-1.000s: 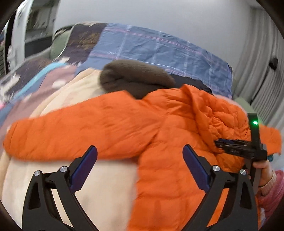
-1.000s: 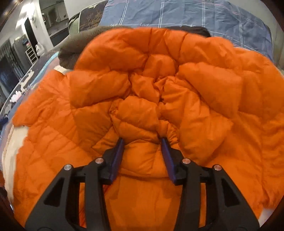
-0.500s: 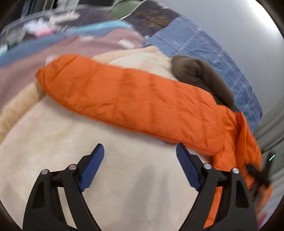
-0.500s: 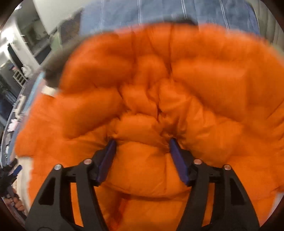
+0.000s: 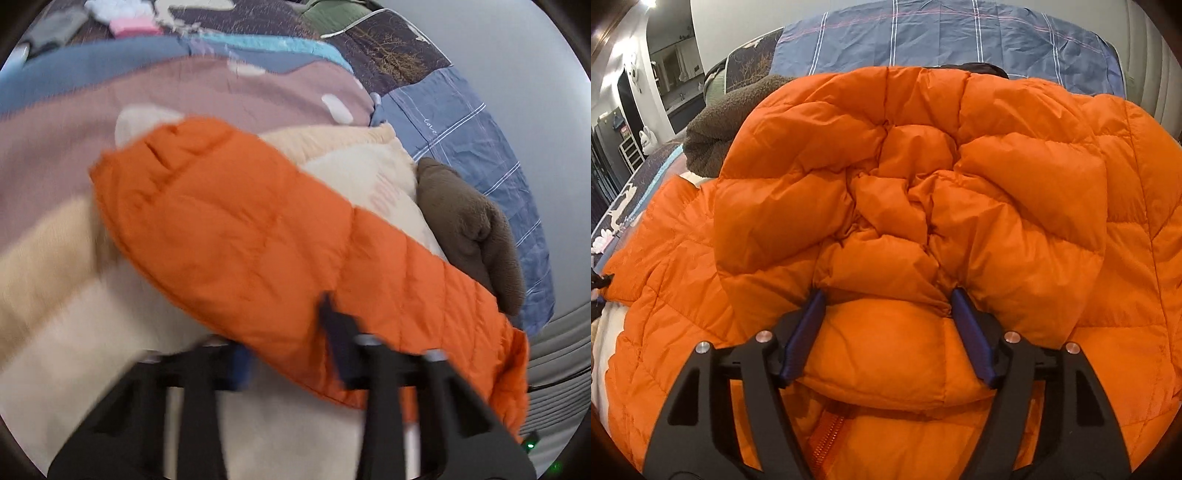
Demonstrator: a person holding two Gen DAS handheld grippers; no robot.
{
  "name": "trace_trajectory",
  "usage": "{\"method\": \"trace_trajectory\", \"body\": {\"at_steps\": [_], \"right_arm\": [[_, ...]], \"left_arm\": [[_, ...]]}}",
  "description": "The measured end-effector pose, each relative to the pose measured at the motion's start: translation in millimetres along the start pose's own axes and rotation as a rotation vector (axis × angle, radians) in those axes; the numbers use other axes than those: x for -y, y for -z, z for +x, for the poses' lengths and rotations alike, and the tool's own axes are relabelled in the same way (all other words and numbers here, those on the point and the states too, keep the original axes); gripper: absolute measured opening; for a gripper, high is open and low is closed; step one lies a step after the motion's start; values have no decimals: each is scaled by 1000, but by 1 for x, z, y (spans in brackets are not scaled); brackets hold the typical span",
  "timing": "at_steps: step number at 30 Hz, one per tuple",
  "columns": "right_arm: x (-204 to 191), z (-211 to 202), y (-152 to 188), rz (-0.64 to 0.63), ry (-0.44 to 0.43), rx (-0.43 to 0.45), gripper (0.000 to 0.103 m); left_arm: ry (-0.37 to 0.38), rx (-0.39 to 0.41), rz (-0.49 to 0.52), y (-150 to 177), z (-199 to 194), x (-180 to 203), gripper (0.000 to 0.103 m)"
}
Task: Fold large clothes
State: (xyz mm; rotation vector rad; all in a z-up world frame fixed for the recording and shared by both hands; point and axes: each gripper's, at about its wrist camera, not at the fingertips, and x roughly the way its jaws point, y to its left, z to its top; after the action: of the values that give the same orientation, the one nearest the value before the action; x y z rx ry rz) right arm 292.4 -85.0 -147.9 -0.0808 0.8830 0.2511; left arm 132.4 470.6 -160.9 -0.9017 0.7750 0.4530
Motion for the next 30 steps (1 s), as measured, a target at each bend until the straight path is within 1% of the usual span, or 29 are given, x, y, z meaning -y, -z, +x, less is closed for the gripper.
{"method": "trace_trajectory", "body": {"at_steps": [1,3,5,7,9,10,11,12,13,14,16,18,20,22,23,24,25,26,27,28,29,30], "right_arm": [[1,0,0,2,-3,2,72],[0,-1,1,4,-5,4,73],[1,-1,1,7,-9,8,73],[2,-2,3,11,-13,11,73],[5,-4,3,23,-27,15,73],[7,-7,3,35,-38,16,73],[14,-14,2,69,-64,16,74],[22,-23,2,118,-98,15,77],[31,-30,2,151,-126,13,80],[44,-42,2,206,-172,15,84],[75,-68,3,310,-232,39,87],[109,-93,9,391,-232,67,87],[141,-115,17,445,-217,92,87],[166,-128,26,479,-212,105,88],[179,-134,32,496,-207,106,88],[187,-137,36,508,-198,106,88],[198,-141,42,525,-181,107,88],[203,-142,45,529,-175,108,89],[207,-142,49,529,-170,107,89],[209,-141,52,522,-166,102,89],[210,-139,53,515,-167,99,89],[210,-137,53,507,-174,96,89]], "left_arm": [[6,5,1,-4,-1,1,8],[15,50,32,-12,-15,15,6],[13,132,131,-17,-39,49,5],[31,202,235,-18,-59,89,5],[72,265,354,-9,-83,142,4],[114,288,421,1,-93,175,4],[145,296,467,10,-98,198,4],[190,300,534,25,-103,229,5],[224,301,590,39,-106,253,5],[261,298,653,57,-109,277,5],[347,273,803,105,-105,330,5],[406,230,894,145,-98,362,5],[465,165,991,192,-82,391,5],[474,97,1079,231,-62,407,7],[458,41,1135,252,-47,414,9],[436,-19,1184,273,-33,417,15],[410,-104,1233,295,-15,416,35],[405,-145,1249,305,-7,411,43],[403,-171,1262,313,-1,404,43],[395,-181,1272,316,1,400,46],[384,-188,1275,316,1,390,51],[388,-188,1259,311,-2,381,54]]}}
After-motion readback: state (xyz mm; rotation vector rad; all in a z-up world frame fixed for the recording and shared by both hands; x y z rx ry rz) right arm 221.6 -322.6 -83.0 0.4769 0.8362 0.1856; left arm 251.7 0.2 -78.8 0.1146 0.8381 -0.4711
